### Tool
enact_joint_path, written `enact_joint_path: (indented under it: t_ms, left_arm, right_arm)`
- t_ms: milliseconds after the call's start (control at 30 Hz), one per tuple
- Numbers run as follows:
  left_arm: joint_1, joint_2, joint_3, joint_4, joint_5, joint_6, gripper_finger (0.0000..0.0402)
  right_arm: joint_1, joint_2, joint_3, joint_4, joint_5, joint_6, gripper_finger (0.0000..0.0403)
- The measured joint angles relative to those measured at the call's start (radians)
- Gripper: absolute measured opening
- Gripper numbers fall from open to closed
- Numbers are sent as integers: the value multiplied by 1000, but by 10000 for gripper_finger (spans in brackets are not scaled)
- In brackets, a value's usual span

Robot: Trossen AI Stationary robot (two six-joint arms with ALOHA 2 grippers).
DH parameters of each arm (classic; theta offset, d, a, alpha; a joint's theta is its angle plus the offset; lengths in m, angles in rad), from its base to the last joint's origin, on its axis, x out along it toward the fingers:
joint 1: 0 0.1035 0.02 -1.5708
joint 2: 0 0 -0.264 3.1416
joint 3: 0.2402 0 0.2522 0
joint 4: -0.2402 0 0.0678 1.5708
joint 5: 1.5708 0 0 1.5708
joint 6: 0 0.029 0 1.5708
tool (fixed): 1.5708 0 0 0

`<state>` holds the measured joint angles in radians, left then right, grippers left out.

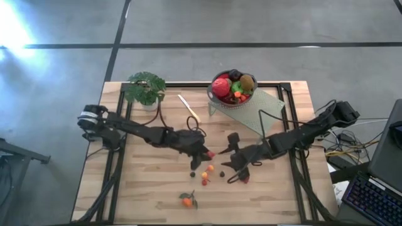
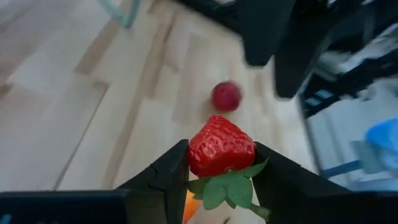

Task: Pick & Place Fruit
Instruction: Put the strawberry into the red gray colander on the shelf

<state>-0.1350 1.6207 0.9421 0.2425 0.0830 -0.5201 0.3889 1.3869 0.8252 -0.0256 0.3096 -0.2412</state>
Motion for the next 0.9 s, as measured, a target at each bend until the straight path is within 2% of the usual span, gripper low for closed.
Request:
enact_joint_path:
  t_ms: [267, 600, 733, 900]
  left_arm:
    - [45, 0, 0, 140, 146, -21, 158]
    - [68, 0, 57, 155, 169, 12, 160]
    - [73, 0, 79, 154, 184, 32, 160]
    - [83, 0, 88, 152, 192, 42, 160]
  right_arm:
    - [5, 0, 39, 5, 156, -56, 240]
    - [4, 6, 83, 7, 165, -104, 278]
    - [4, 6, 84, 7, 165, -111, 272]
    - [3, -3, 84, 9, 166, -119, 236]
